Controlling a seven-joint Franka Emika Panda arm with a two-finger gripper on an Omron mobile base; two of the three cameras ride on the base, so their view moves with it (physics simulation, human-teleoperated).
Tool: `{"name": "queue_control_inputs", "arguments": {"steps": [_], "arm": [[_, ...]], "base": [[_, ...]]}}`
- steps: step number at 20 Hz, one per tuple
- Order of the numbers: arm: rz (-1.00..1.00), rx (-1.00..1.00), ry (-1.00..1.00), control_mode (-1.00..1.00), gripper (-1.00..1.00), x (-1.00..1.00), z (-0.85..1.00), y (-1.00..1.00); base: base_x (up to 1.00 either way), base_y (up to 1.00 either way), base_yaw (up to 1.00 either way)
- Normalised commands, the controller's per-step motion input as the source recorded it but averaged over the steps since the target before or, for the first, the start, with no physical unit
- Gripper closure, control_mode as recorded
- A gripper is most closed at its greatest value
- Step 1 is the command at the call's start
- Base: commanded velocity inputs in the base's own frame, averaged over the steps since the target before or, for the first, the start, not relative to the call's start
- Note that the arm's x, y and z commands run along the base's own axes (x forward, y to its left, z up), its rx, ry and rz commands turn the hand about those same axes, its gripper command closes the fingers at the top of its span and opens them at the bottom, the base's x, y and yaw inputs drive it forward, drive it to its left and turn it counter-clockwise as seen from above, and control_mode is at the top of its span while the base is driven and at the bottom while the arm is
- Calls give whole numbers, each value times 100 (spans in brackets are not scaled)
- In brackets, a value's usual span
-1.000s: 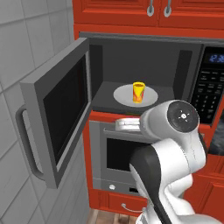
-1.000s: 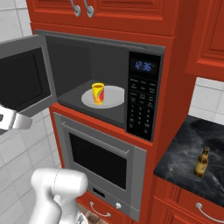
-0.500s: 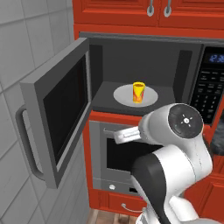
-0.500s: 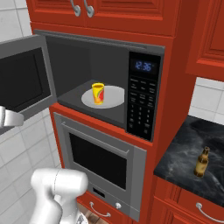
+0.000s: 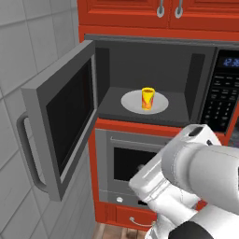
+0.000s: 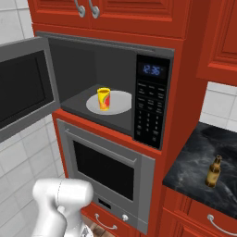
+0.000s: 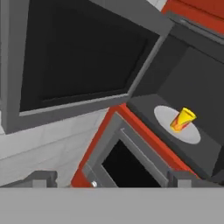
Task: Place the microwavable item in the microwave. Then, close the microwave door and press the start button.
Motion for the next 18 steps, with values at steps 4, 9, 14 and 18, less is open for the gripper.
{"name": "queue_control_inputs", "arguments": {"steps": [4,9,14,18], "arm": [[38,-40,-13,-100,-100,-90,25,59],[26,-35,-18,-100,-100,-42,-1,88],[12,-30,-12,-100,-100,-4,-3,96],[3,-30,0,-100,-100,66,-49,81]], "base": [[0,0,0],[0,0,0],[0,0,0],[0,0,0]]}}
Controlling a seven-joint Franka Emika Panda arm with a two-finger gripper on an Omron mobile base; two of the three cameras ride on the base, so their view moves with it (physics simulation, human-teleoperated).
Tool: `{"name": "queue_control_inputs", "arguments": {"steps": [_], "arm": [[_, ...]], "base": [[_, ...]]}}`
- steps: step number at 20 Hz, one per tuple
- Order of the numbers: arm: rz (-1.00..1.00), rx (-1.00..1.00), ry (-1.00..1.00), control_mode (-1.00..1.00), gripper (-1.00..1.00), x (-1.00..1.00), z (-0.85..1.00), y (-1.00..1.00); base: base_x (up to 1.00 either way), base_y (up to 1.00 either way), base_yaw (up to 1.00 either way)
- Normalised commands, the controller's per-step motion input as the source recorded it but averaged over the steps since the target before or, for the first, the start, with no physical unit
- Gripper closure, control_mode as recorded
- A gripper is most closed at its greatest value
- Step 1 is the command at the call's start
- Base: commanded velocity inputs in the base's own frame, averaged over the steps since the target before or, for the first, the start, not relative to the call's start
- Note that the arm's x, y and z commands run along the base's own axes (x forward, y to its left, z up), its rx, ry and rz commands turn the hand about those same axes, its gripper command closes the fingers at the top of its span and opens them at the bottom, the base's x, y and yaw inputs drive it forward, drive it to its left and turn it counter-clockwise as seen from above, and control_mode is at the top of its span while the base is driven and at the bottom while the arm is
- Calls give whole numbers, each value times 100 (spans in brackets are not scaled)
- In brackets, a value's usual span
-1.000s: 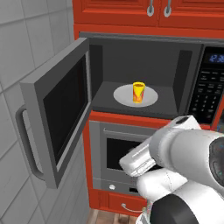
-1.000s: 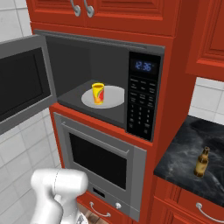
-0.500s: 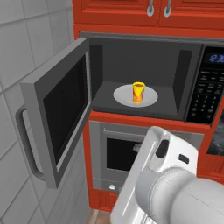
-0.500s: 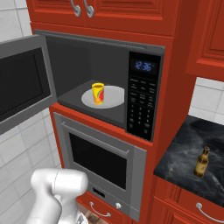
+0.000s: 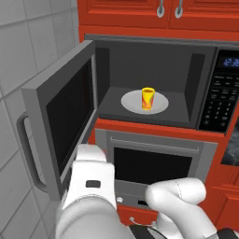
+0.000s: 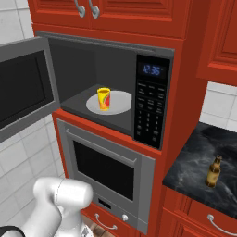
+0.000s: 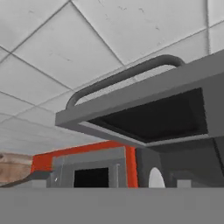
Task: Place the microwavable item in the microwave. Then, close the microwave door and press the start button.
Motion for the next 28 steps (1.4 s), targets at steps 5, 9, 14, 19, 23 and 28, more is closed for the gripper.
{"name": "queue_control_inputs", "arguments": {"steps": [5,9,14,19,23,28], "arm": [[0,-37,-4,-100,-100,100,-61,74],[0,-34,-3,-100,-100,100,-64,88],[1,-26,-10,-100,-100,100,-56,53],[7,-19,-10,-100,-100,96,-48,40],[0,-20,-6,-100,-100,74,-39,40],[-9,-11,0,-100,-100,79,-17,6]], "base": [[0,0,0],[0,0,0],[0,0,0],[0,0,0],[0,0,0],[0,0,0]]}}
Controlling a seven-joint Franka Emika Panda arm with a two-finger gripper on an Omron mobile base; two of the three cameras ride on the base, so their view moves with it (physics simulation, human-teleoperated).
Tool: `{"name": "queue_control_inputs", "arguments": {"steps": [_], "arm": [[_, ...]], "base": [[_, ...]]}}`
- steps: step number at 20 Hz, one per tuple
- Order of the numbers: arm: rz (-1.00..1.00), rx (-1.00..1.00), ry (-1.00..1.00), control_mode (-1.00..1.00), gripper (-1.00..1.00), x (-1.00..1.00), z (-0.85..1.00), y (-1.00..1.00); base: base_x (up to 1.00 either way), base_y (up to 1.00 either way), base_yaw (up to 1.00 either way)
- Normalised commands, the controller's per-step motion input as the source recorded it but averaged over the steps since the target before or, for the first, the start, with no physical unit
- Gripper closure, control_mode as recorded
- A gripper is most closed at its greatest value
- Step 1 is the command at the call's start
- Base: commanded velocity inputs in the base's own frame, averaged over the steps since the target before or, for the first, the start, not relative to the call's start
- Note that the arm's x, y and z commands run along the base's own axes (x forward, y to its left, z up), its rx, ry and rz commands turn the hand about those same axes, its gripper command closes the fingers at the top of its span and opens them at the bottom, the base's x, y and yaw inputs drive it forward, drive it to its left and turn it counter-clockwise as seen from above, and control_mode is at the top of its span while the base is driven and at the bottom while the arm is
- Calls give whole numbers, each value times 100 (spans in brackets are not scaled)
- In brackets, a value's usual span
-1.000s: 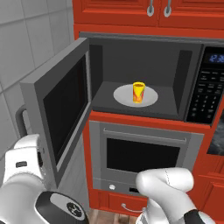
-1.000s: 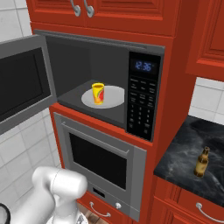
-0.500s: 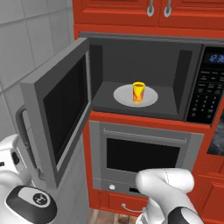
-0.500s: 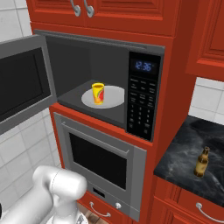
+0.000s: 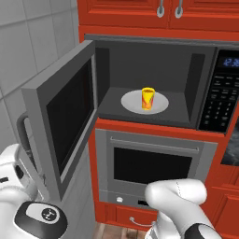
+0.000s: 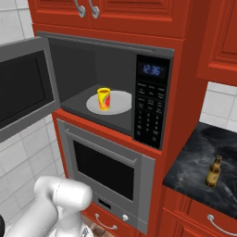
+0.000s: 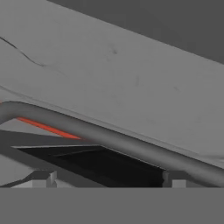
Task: Place the microwavable item in the microwave. Then, close the microwave door and press the start button.
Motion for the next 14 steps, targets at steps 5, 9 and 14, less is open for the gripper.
{"name": "queue_control_inputs", "arguments": {"steps": [5,9,14], "arm": [[-10,-5,4,-100,-100,83,-7,-1],[-15,-1,7,-100,-100,49,-2,-50],[-13,0,7,-100,-100,25,0,-96]], "base": [[0,0,0],[0,0,0],[0,0,0]]}}
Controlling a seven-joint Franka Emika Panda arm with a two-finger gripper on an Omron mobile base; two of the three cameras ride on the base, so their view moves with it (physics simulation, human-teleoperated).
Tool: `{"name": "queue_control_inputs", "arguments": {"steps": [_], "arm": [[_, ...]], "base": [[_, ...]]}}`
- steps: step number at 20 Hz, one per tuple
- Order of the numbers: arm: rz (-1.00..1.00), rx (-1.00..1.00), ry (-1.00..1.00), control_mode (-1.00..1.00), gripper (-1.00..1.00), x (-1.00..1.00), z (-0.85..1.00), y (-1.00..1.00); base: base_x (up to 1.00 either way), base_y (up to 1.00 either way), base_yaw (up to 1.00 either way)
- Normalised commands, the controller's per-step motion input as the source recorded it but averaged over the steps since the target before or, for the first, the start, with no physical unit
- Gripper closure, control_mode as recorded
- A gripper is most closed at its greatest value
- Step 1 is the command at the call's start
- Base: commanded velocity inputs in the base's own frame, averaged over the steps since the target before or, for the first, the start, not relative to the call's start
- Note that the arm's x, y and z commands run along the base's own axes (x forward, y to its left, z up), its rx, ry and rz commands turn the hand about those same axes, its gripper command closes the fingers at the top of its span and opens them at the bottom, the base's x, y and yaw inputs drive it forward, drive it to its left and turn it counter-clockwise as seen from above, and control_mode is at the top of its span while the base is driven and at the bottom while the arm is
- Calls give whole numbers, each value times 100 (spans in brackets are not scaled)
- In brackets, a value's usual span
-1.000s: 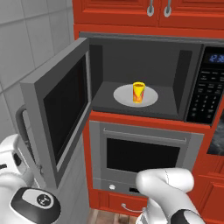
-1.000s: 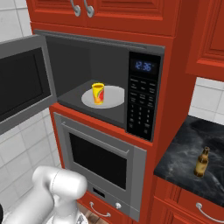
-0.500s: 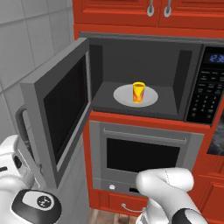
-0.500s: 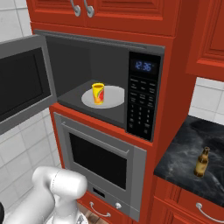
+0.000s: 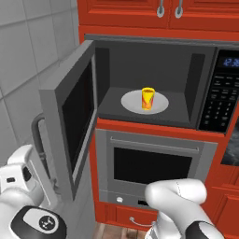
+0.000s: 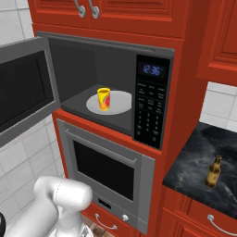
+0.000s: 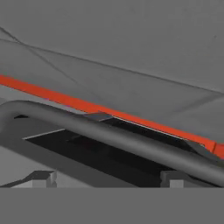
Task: Place the microwavable item in the microwave. Then, close the microwave door and press the start button.
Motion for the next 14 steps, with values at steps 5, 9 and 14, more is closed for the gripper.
{"name": "queue_control_inputs", "arguments": {"steps": [5,9,14], "arm": [[-10,2,4,-100,-100,26,0,-100],[-1,2,0,-100,-100,46,7,-100],[0,2,0,-100,-100,53,21,-100]], "base": [[0,0,0],[0,0,0],[0,0,0]]}}
